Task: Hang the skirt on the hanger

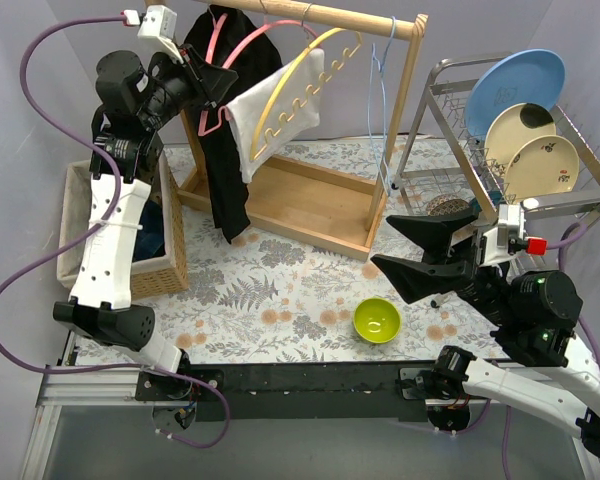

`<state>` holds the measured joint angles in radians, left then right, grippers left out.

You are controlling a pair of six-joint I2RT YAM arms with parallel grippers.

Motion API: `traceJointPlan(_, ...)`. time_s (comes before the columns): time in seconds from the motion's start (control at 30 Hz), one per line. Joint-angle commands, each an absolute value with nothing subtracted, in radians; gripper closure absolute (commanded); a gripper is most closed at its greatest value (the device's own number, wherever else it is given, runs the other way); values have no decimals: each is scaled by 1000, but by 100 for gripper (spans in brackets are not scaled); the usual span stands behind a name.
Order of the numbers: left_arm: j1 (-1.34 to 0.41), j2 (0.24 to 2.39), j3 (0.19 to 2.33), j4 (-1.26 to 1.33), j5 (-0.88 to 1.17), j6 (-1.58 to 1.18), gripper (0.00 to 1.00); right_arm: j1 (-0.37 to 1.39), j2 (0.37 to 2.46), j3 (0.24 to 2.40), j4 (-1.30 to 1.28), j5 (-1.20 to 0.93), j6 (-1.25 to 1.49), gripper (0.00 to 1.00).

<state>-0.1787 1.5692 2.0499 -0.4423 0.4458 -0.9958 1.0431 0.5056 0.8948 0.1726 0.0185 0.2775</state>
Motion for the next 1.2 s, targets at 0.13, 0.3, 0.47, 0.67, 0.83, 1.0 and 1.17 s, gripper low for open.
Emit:
traceJointPlan(0.13,-181,1430,1950,-124,476,-1049,100,1046,506,966,170,18,281,12)
traceJointPlan(0.3,-179,1382,1919,-127,448,-1039,100,1043,518,999,155,14,281,12)
traceJointPlan(0.47,-181,1313,1891,-173,442,-993,100,1045,545,1037,72,37,284,13)
traceJointPlan(0.67,-179,1267,1893,-250,425,-980,100,1045,558,1095,2,49,285,13)
traceJointPlan(0.83,-179,1215,1868,-334,388,-973,100,1045,592,1140,-84,60,285,15)
traceJointPlan(1.0,-179,1146,1868,-425,342,-957,100,1046,656,1210,-155,38,296,19)
traceJointPlan(1.17,-181,1054,1836,-523,281,-956,100,1045,793,1305,-221,-70,302,25)
